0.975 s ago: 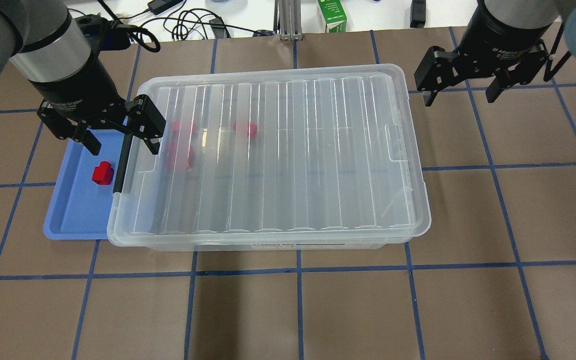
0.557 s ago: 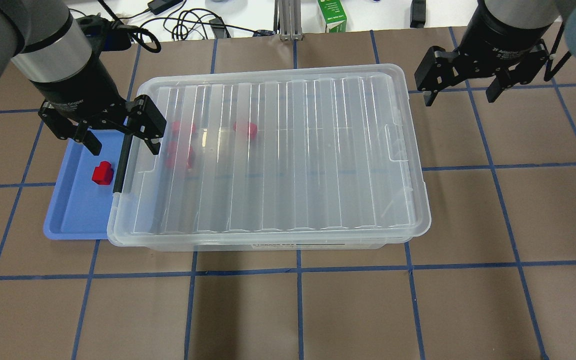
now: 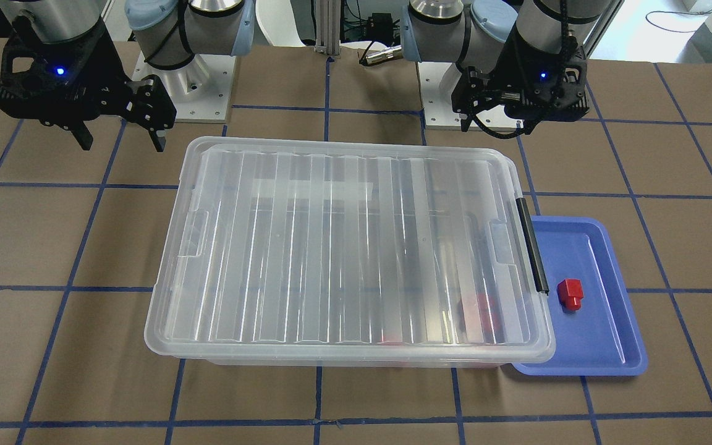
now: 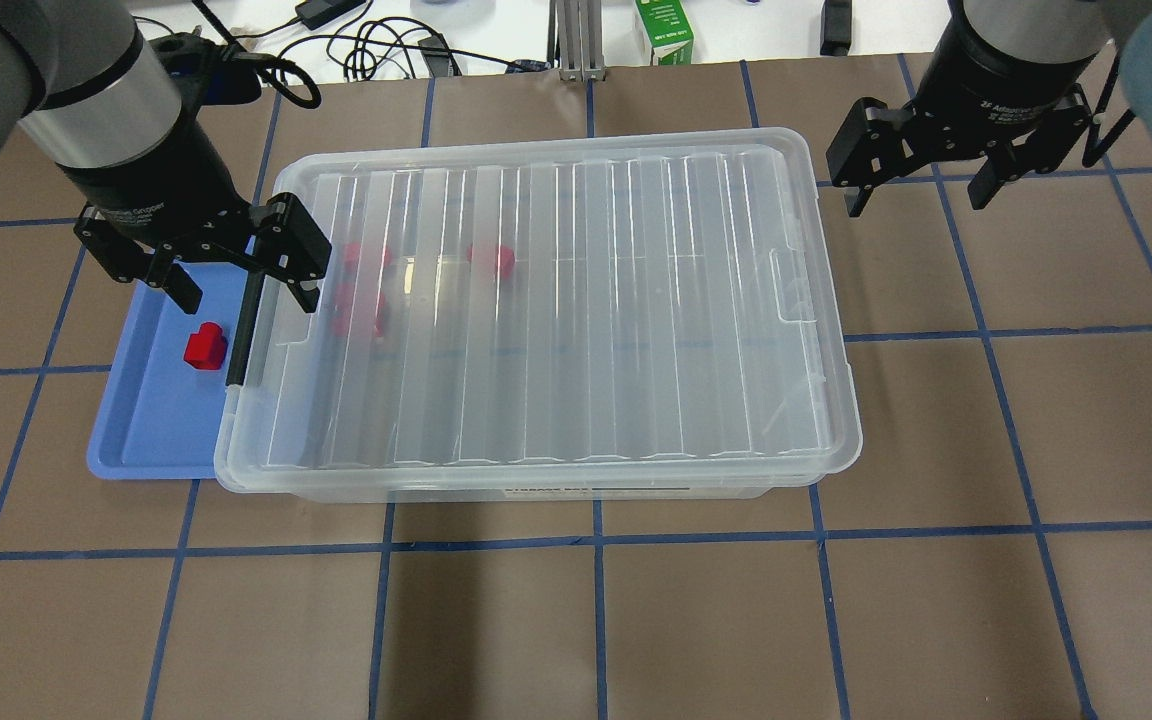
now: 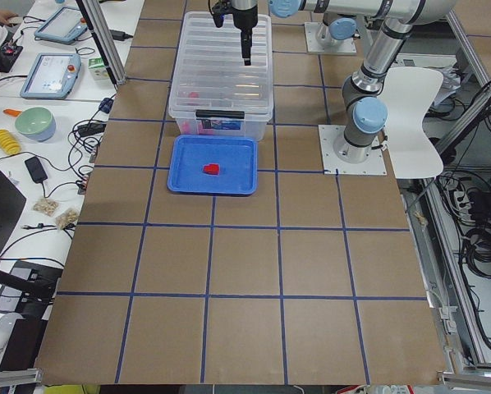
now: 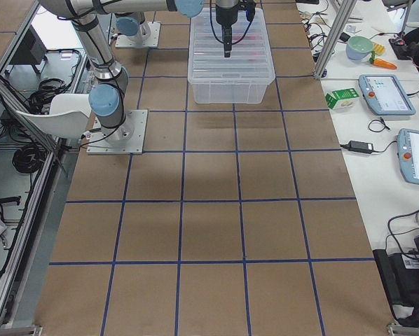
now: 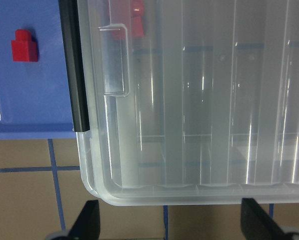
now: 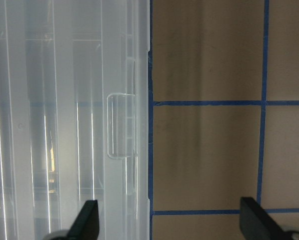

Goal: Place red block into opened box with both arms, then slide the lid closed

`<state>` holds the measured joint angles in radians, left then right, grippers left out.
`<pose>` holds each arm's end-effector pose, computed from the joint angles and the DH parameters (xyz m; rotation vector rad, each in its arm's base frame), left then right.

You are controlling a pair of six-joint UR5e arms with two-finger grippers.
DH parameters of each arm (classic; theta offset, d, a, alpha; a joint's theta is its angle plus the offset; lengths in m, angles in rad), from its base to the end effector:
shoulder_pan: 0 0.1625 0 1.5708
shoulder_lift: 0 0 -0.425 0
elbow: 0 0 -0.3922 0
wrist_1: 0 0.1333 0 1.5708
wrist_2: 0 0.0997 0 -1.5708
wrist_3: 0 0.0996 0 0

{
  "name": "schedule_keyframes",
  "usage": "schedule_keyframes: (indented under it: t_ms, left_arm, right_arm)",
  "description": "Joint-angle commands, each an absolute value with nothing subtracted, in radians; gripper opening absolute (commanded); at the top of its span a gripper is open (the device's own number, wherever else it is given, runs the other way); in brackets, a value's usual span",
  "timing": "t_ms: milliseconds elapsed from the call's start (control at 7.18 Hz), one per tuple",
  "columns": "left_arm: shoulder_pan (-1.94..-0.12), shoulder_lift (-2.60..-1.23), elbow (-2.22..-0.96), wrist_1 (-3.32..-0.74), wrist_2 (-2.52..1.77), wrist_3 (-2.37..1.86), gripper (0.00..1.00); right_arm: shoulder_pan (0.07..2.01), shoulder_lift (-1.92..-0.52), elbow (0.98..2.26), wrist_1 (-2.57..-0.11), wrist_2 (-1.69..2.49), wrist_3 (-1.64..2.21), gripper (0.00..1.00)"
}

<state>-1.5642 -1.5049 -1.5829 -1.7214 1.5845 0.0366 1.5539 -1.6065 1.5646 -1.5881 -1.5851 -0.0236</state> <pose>-0.1289 -0.4541 0.4989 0.0479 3.1259 0.1519 0.1237 -0.4843 0.5101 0.0098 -3.1247 0.0920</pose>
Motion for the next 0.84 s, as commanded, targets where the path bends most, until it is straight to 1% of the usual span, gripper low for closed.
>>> schedule_keyframes:
  t_ms: [0, 278, 418, 696]
  left_arm:
    - [-1.563, -1.505, -1.578, -1.721, 1.585, 0.038, 1.00]
    - [-1.563, -1.505, -1.580, -1.724, 1.585, 0.038, 1.00]
    - [-1.562, -1.503, -1.580, -1.724, 1.586, 0.038, 1.00]
    - [-1.555, -1.502, -1.575, -1.726, 1.586, 0.038, 1.00]
  right_arm:
    - [1.554, -1.600, 1.655, -1.696, -1.585, -0.026, 1.00]
    - [1.554, -1.527, 1.777, -1.912, -1.585, -0.023, 1.00]
    - [1.554, -1.500, 1.816, -1.996, -1.586, -0.023, 1.00]
    - [1.554, -1.471, 1.868, -2.072, -1.586, -0.026, 1.00]
